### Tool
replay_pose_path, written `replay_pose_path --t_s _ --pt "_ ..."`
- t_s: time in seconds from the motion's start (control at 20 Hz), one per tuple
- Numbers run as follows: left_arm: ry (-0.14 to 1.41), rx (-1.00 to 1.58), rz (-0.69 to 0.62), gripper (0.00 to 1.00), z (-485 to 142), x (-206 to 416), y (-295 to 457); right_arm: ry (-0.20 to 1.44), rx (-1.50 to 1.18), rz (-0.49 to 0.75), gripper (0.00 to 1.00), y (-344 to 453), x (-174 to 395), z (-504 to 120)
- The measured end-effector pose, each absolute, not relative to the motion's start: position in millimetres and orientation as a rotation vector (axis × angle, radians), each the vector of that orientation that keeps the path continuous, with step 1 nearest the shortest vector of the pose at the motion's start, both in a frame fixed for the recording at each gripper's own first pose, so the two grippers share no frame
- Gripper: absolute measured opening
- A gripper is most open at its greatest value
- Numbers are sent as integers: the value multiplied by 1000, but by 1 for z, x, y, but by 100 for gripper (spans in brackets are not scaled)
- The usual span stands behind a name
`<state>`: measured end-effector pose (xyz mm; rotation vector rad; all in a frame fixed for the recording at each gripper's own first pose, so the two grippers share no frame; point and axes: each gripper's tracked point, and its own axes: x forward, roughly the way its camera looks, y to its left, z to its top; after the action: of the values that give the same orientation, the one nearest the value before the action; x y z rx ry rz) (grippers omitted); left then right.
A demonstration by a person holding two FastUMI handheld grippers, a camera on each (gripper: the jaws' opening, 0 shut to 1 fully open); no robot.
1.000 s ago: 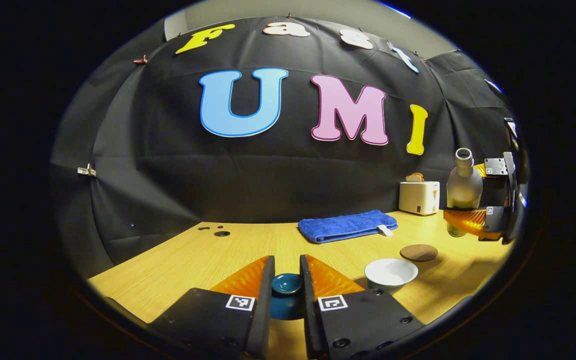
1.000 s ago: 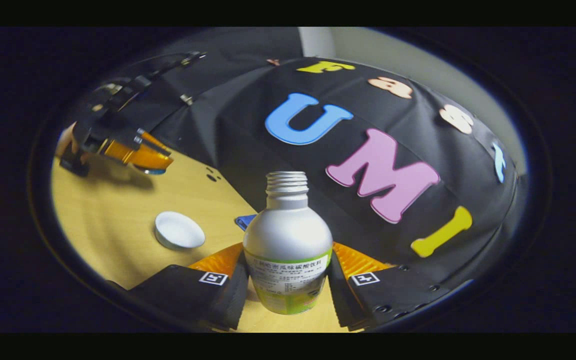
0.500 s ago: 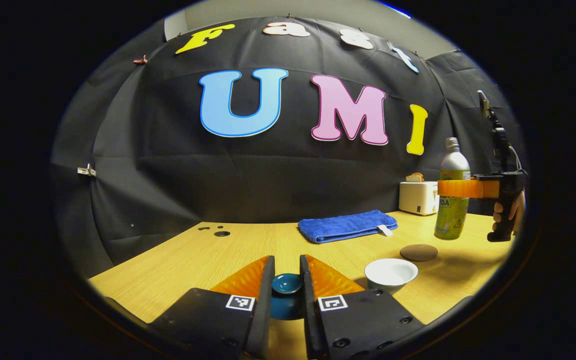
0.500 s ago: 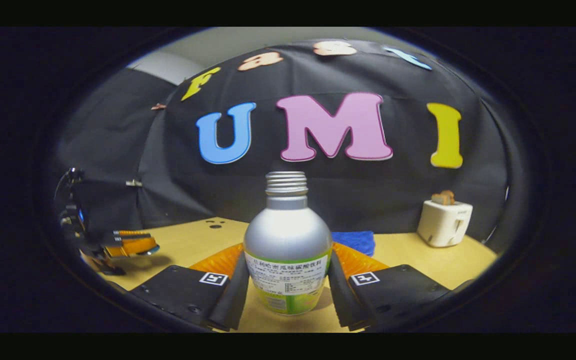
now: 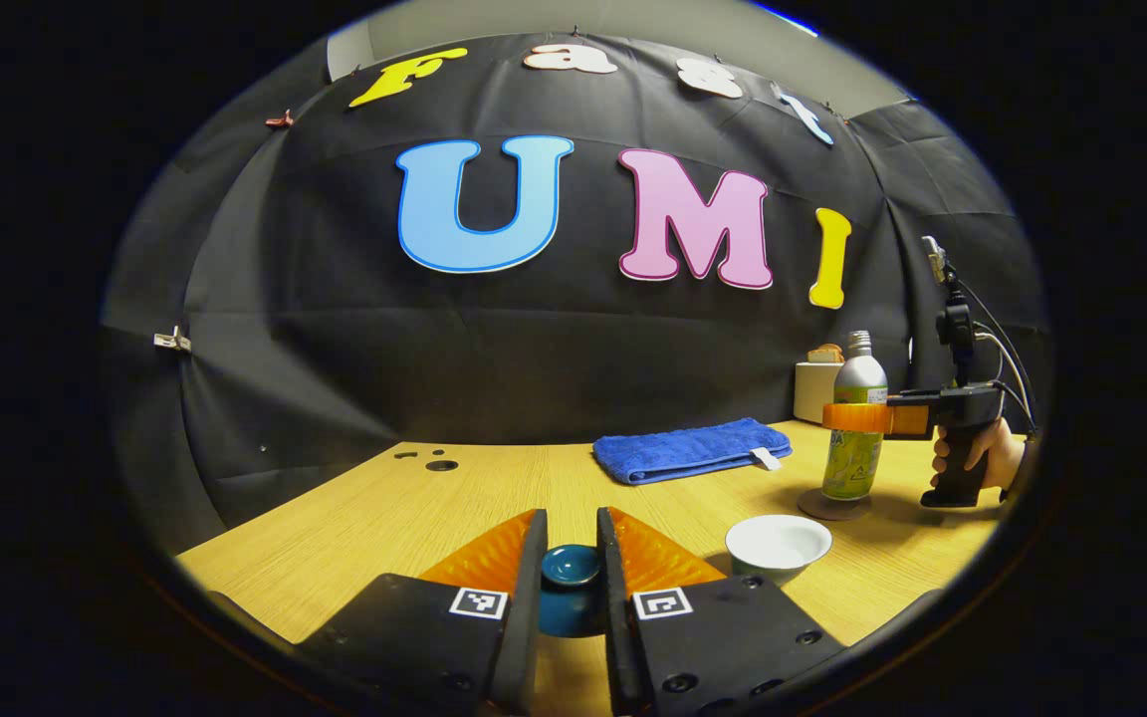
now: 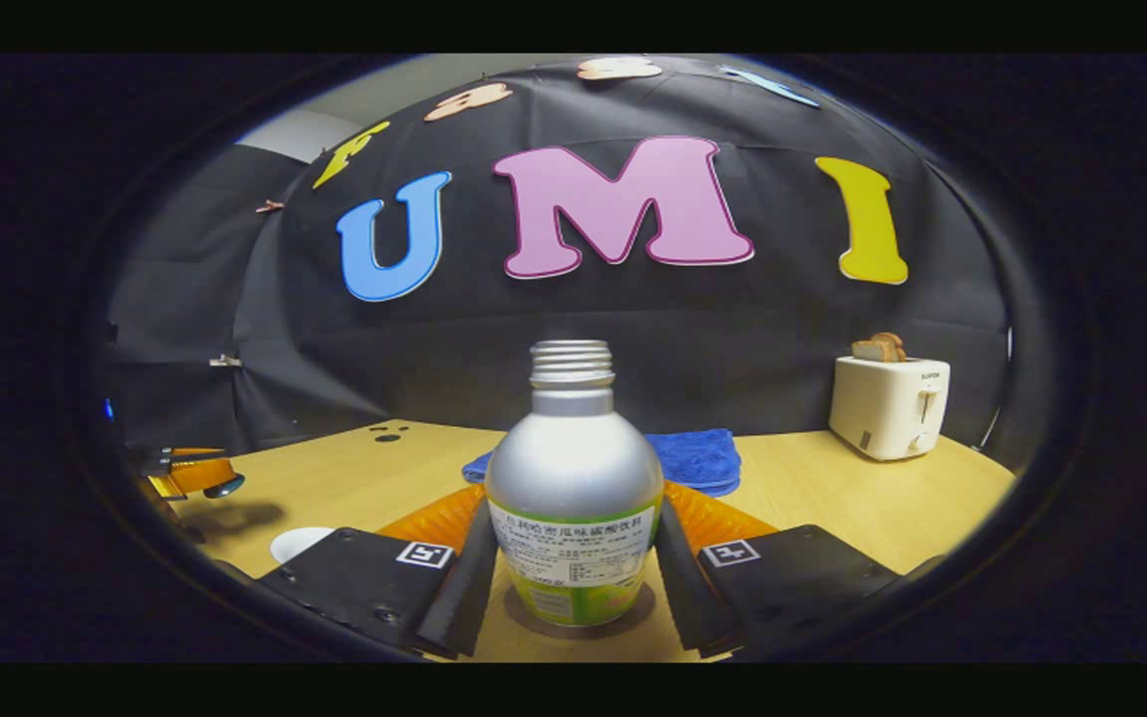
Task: Open the teacup lid with one hand, grasp the water bottle and pour water into the teacup with the other hand; after pouring, place the water bottle on the coaster and then close the teacup lid.
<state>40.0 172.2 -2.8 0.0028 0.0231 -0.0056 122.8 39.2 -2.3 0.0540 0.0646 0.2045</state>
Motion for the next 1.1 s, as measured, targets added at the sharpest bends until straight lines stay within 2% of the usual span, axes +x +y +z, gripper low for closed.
replay_pose_path --t_s 0.15,0.65,0.75,0.8,0.95,1.05,1.1 --pt "23 3 -10 31 -3 40 171 50 18 170 77 34 127 -5" --pt "22 3 -20 31 -3 40 170 99 4 175 82 39 127 -26" --pt "22 3 -16 31 -3 40 171 130 17 171 96 35 124 -32" --pt "22 4 -16 31 -3 40 171 133 20 160 99 32 124 -32" --pt "22 4 -16 31 -3 40 171 158 16 150 99 28 111 -36" --pt "22 3 -16 31 -3 40 171 159 13 150 96 29 101 -33" --pt "22 4 -14 31 -3 40 171 156 12 152 100 30 97 -33"
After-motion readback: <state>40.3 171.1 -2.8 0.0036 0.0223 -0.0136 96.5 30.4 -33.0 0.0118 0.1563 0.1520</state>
